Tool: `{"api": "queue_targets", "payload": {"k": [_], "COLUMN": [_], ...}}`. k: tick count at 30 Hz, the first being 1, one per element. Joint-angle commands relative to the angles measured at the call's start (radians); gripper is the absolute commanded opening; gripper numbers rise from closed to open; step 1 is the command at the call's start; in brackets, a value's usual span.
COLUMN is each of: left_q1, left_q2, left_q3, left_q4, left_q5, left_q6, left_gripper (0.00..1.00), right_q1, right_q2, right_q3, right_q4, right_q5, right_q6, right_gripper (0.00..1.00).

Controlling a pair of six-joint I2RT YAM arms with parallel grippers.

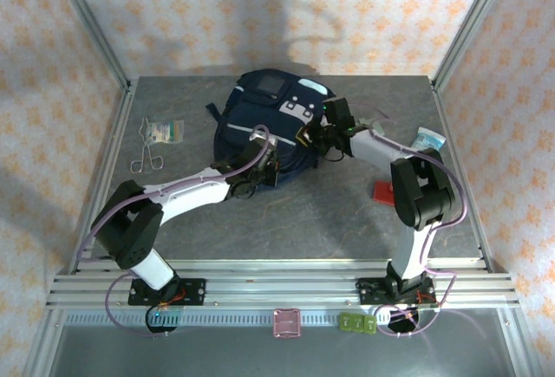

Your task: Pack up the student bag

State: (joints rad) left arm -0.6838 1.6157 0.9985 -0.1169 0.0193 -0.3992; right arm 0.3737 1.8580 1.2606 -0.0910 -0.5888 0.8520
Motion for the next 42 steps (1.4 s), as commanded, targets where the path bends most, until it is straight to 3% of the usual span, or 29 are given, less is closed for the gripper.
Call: {"api": "queue_targets", "payload": {"k": [1, 4, 13, 22, 28, 35, 42], "left_q1": [-0.020, -0.020, -0.020, -0.020, -0.020, -0.020, -0.020], "left_q2": [0.035, 0.050, 0.050, 0.036, 0.031, 0.032, 0.027], "left_q3": [0.037, 0.050, 0.054, 0.042, 0.036, 0.041, 0.042], "left_q4": [-0.038, -0.046, -0.038, -0.035, -0.041, -0.042, -0.037], "left_q5": [0.022, -0.002, -0.013, -0.018, -0.036, -0.031, -0.021], "left_q6": [-0.020, -0.017, -0.021, -0.027, -0.028, -0.027, -0.030], "left_gripper": [0.00, 0.00, 0.00, 0.00, 0.00, 0.00, 0.00], "right_q1": [-0.008, 0.014, 0.087, 0.137, 0.128, 0.131, 0.139], "right_q2": [-0.050, -0.098, -0.133, -0.094, -0.197, -0.224, -0.129], "right_q3": [0.011, -0.057, -0.176, -0.149, -0.219, -0.304, -0.202], "right_q4": [0.039, 0.047, 0.112, 0.096, 0.045, 0.131, 0.159], "right_q5": [0.067, 0.057, 0.017, 0.018, 0.093, 0.052, 0.039], "right_q6": [-0.018, -0.010, 0.064, 0.075, 0.055, 0.102, 0.110], "right_gripper": [0.20, 0.35, 0.38, 0.40, 0.51, 0.50, 0.45]}}
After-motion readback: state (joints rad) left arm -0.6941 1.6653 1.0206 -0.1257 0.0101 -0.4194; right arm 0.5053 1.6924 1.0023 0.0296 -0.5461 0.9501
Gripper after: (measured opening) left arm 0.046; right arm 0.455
